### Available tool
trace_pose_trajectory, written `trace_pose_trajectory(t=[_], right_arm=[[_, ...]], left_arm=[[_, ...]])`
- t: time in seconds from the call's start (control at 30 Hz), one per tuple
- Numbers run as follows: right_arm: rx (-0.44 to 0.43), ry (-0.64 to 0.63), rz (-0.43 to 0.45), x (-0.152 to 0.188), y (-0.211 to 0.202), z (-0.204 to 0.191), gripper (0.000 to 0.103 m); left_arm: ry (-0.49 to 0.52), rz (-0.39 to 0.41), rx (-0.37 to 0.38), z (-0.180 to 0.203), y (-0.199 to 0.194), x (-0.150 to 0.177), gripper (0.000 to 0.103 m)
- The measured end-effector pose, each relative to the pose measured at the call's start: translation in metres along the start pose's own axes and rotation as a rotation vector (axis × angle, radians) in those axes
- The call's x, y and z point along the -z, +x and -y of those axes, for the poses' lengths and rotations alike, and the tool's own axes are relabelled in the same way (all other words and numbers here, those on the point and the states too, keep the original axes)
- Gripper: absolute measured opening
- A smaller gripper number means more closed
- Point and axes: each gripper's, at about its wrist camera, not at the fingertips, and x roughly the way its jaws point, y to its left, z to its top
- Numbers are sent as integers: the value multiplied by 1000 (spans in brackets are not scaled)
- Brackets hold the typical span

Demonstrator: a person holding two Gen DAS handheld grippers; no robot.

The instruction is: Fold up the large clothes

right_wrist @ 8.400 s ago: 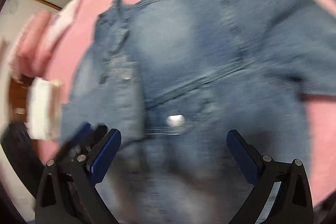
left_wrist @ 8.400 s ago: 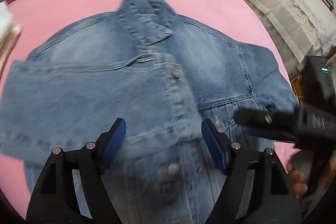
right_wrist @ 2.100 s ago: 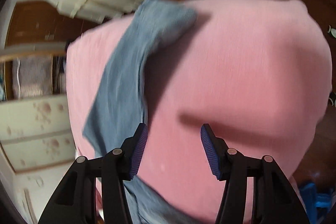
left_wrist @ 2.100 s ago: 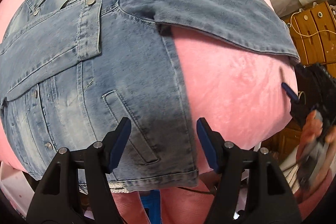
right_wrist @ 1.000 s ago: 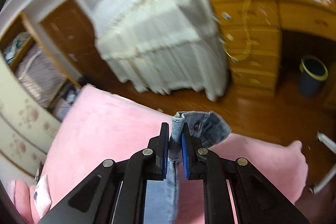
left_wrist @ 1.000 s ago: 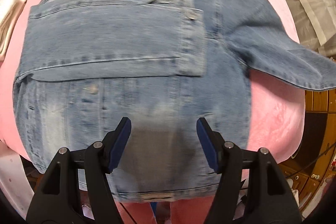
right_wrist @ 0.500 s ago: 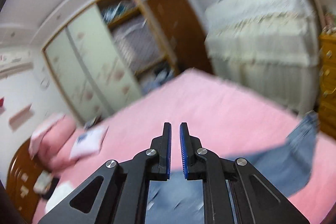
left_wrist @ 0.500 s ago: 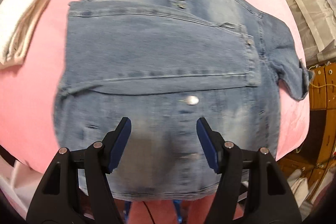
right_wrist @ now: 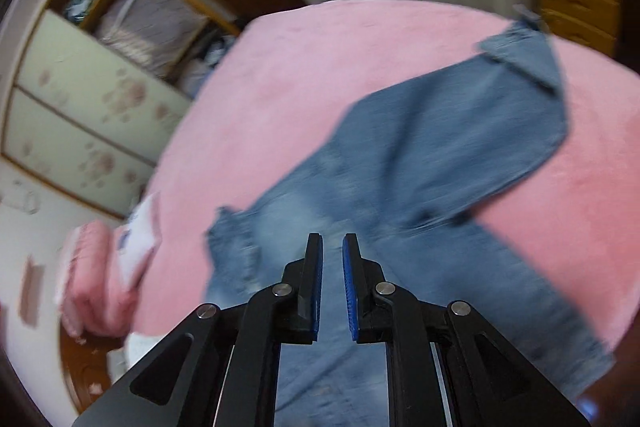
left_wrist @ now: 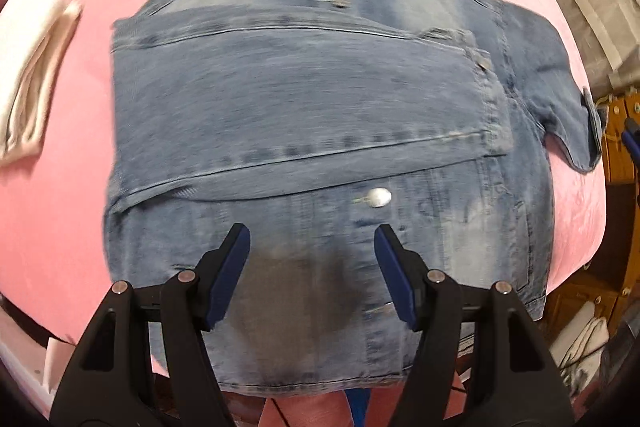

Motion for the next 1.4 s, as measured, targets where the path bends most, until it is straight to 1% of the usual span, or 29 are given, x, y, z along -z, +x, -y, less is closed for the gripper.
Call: trace_pose_trajectory(t=[0.03, 0.07, 0.13, 0.2, 0.23, 0.3, 0.33, 0.4, 0.43, 0.47, 0.53, 0.6, 0.63, 0.73, 0.77, 0.8, 0.83, 0.87, 0.9, 0.93, 0.97, 1.0, 1.03, 1.13, 1.2, 1.3, 1.37, 1.4], right_arm=[[41, -14, 7, -5, -1, 9, 16], [80, -25, 11, -13, 1, 20, 24], [140, -56, 13, -27, 7, 39, 31], [192, -94, 18, -46, 10, 64, 35], [227, -120, 16, -59, 18, 81, 38], [286, -173, 11, -80, 27, 100, 38], [322, -215, 11, -95, 29, 120, 39], [376, -296, 0, -113, 42, 141, 48], [394, -331, -3, -124, 51, 152, 57], [418, -372, -11, -135, 66, 164, 62], [458, -449, -33, -155, 92, 180, 62], [512, -527, -72, -169, 118, 192, 62], [526, -542, -82, -172, 121, 192, 62], [551, -577, -105, -188, 148, 212, 62], [565, -584, -123, -194, 167, 217, 61], [576, -586, -139, -198, 177, 226, 61], [568, -587, -138, -201, 183, 232, 57], [559, -592, -126, -203, 188, 236, 44], [561, -602, -108, -205, 192, 239, 33], [585, -619, -87, -208, 193, 242, 14], [588, -618, -85, -211, 194, 246, 9], [579, -595, -88, -215, 195, 251, 9], [563, -554, -88, -220, 192, 257, 6], [517, -390, -48, -240, 173, 278, 4], [457, -290, 40, -253, 146, 290, 4], [400, -213, 163, -265, 106, 294, 4], [320, -145, 249, -272, 79, 295, 4], [286, -121, 276, -275, 68, 295, 4]], left_arm=[[9, 0, 0, 11, 1, -1, 62], [14, -1, 4, 23, 3, -2, 62], [23, -8, 20, 46, 8, -4, 62], [33, -15, 19, 70, 11, -5, 62], [36, -15, 14, 84, 12, -7, 62], [33, -10, 16, 110, 13, -11, 62], [30, -11, 20, 122, 14, -13, 62], [19, -12, 29, 147, 16, -20, 62], [15, -10, 33, 157, 16, -23, 62], [9, -7, 37, 167, 17, -26, 62], [-3, 1, 46, 190, 18, -33, 62], [-7, 6, 56, 206, 21, -38, 62], [-8, 6, 61, 215, 23, -40, 62], [1, -10, 56, 234, 31, -47, 62], [4, -14, 51, 238, 33, -48, 62], [9, -18, 43, 242, 34, -48, 62], [10, -18, 38, 244, 35, -48, 62], [9, -17, 35, 245, 35, -48, 62], [6, -18, 31, 243, 35, -47, 62], [2, -22, 27, 241, 35, -46, 62], [-2, -27, 25, 237, 35, -45, 62], [-11, -29, 26, 232, 36, -45, 62], [-25, -30, 23, 227, 36, -45, 62], [-83, -13, 19, 204, 32, -44, 62], [-128, -1, 38, 186, 28, -44, 62], [-173, 22, 53, 160, 21, -43, 62], [-192, 32, 54, 143, 18, -40, 62], [-208, 37, 58, 130, 16, -38, 62]])
